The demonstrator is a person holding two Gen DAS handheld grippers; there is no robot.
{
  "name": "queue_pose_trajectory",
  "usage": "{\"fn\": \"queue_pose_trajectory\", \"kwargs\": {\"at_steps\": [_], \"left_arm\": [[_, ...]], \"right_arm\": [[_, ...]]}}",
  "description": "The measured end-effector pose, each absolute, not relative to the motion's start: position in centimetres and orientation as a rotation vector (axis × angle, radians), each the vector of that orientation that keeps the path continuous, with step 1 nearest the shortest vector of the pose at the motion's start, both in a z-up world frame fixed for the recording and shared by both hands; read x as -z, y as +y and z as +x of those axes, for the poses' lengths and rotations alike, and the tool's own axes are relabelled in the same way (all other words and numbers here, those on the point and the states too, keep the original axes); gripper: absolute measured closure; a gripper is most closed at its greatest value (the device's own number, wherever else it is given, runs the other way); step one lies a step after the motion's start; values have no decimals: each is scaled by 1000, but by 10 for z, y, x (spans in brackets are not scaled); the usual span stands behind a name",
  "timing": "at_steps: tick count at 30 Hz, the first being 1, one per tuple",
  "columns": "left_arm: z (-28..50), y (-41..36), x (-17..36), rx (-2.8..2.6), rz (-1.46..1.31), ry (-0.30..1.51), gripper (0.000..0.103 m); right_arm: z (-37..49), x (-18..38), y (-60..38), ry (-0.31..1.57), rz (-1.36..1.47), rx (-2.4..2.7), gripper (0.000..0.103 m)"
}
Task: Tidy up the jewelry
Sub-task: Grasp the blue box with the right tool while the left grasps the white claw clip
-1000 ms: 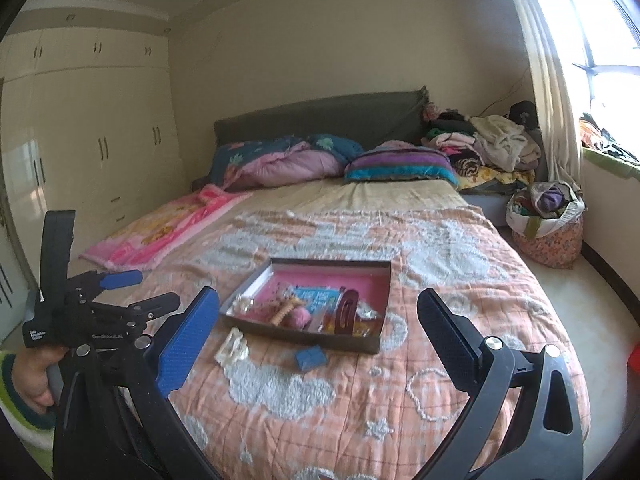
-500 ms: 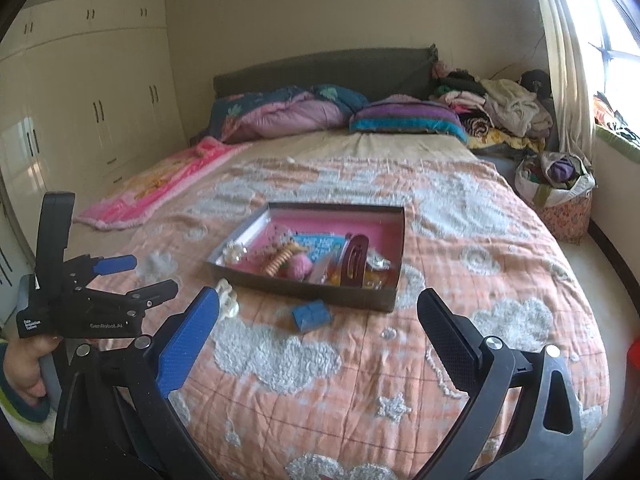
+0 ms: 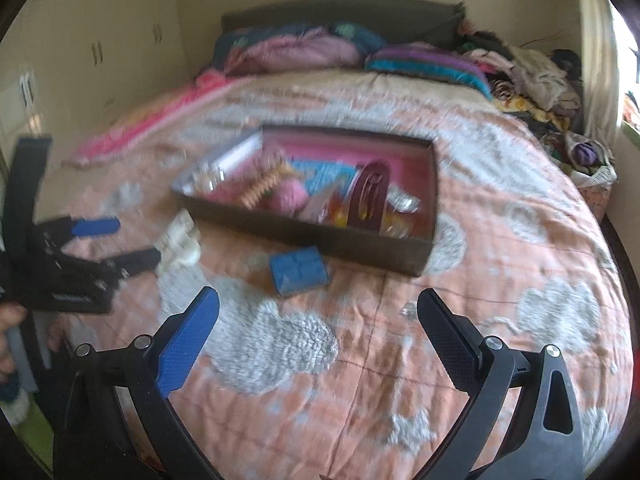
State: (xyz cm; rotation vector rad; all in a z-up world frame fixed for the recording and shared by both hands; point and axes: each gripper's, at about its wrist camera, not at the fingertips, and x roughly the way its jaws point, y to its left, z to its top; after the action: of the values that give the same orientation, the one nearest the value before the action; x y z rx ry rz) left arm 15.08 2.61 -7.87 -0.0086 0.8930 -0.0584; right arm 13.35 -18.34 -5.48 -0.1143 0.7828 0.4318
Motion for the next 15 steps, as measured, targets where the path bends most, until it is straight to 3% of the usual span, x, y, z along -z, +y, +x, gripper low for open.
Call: {"fn": "queue_pose_trajectory", "kwargs": {"at_steps": [8,9,12,13,15], "left_arm": [[167,34,98,90,-81,921,13],[169,34,99,95,-85,923,16],[174,29,104,129,-88,939,29],[175,27,106,148,-91,942,34],[175,21,107,171,-71,940,50]], "right_arm": [[177,90,-149,843,-170,-506,6],[180,92,-147,842,-178,-515,14],[190,107,-135,890,-211,-540,53],[189,109,-134,883,-218,-533,58],[185,108,-137,871,-194,-550,59]]}}
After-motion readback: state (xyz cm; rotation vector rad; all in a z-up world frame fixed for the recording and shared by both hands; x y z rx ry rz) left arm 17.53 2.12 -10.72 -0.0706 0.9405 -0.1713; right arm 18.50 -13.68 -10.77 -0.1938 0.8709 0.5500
